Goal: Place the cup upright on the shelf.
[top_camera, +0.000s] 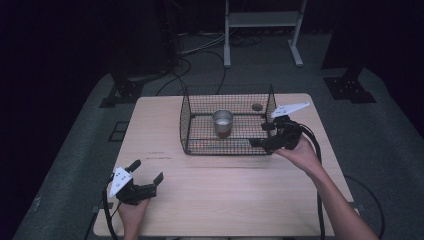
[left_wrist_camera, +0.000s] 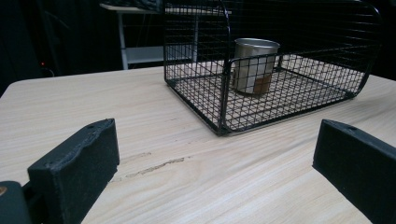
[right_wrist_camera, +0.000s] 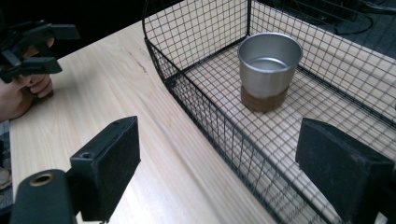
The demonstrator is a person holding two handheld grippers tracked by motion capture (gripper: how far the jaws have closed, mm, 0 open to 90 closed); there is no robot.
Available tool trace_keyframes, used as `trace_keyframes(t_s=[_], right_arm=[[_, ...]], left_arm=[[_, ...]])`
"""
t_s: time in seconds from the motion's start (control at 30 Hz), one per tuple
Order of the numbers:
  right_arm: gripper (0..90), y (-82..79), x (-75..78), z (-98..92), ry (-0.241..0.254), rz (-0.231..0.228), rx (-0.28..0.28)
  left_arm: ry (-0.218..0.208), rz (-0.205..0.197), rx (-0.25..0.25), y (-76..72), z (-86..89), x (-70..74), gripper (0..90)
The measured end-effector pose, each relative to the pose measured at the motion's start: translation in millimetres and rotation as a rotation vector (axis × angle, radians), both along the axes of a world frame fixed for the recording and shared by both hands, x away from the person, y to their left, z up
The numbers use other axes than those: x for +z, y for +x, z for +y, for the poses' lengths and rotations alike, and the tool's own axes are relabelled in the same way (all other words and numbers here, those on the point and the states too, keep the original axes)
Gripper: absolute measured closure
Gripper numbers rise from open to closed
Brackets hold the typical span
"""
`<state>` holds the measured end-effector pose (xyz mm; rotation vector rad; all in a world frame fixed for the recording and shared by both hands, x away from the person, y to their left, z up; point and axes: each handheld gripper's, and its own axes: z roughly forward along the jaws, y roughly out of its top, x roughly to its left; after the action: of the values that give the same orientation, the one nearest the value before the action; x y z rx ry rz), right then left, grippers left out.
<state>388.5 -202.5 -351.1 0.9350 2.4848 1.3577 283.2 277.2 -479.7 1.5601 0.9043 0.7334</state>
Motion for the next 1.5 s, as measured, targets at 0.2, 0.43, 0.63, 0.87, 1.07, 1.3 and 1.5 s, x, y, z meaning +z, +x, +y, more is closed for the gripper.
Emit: trace_keyframes(t_s=[0.2,0.43,0.63,0.87,1.07,1.3,1.5], right_arm=[[13.3,-17.9,-5.9,-19.0,0.015,-0.007,-0.022],[13.4,-32.8,-8.2,-37.0,0.037,-0.026,-0.029],[13.4,-41.1,-10.1,-48.3,0.041,-0.033,-0.044],[13.5,-51.3,-18.8,-61.8,0.042,-0.034,-0.068],[13.5,-59.3,-32.4,-75.8,0.036,-0.017,-0.095],[13.7,-65.7,-45.7,-90.8,0.041,-0.002,-0.130],[13.7,-70.5,-55.6,-98.5,0.044,0.005,-0.147]], left_arm=[[0.000,0.003,-0.001,0.2,-1.1,0.0,0.0],[0.004,0.006,-0.006,0.5,-1.1,0.0,0.0],[0.005,0.005,-0.002,0.5,-2.0,-0.2,0.0],[0.016,0.009,-0.005,-0.1,-2.7,0.2,0.0],[0.019,0.007,-0.007,-0.1,-3.2,0.2,0.0],[0.025,0.006,-0.004,-0.3,-4.0,0.4,0.0],[0.027,0.006,-0.001,-0.3,-4.2,0.4,0.0]])
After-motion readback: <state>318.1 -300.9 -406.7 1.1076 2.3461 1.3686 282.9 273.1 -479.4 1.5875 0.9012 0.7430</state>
